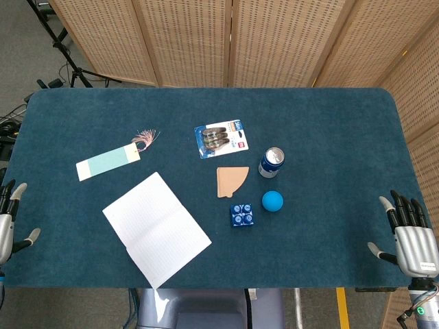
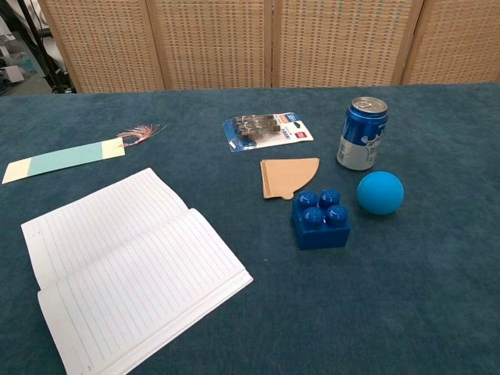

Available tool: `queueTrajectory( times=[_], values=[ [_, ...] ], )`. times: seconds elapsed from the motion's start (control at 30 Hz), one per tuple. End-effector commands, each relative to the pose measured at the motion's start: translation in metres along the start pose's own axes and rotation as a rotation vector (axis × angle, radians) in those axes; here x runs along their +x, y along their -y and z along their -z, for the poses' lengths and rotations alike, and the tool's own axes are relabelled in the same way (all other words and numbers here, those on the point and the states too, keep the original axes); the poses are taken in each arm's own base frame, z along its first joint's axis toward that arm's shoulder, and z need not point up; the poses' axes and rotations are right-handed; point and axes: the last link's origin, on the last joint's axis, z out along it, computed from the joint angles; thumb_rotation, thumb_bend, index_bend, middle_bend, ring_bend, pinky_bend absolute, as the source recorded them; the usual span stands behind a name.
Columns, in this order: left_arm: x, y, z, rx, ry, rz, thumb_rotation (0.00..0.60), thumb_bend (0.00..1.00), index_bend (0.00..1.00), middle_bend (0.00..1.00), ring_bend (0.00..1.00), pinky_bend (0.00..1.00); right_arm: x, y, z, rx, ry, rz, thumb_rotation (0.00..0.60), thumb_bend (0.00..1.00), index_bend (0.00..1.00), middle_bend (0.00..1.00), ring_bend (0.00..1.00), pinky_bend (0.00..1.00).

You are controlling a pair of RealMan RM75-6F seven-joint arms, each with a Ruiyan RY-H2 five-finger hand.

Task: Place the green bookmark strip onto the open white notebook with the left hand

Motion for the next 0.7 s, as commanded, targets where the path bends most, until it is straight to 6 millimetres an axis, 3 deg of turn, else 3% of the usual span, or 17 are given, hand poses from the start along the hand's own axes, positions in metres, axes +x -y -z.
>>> queueTrajectory(
  times=[0.03,0.43,0.7],
  values=[
    [0.01,-0.005,-0.007,-0.006,-0.004,0.003,0.6,0.21,0.04,0.0,0.0,0.0,0.001,0.0,0.0,0.002,-0.005,-0.005,0.6,0.19,0.07,0.0,0.0,0.02],
    [0.037,-0.031,-0.067,-0.013,0.119,0.047,0.6,0.21,0.12,0.0,0.0,0.0,0.004,-0.001,0.002,0.02,-0.005,-0.033,0.6,0.19,0.07,0.0,0.0,0.02],
    [0.048,-0.041,-0.125,0.06,0.2,0.099,0.6,0.2,0.2,0.0,0.0,0.0,0.006,-0.002,0.002,0.028,-0.006,-0.053,0.6,0.19,0.07,0.0,0.0,0.02]
  ],
)
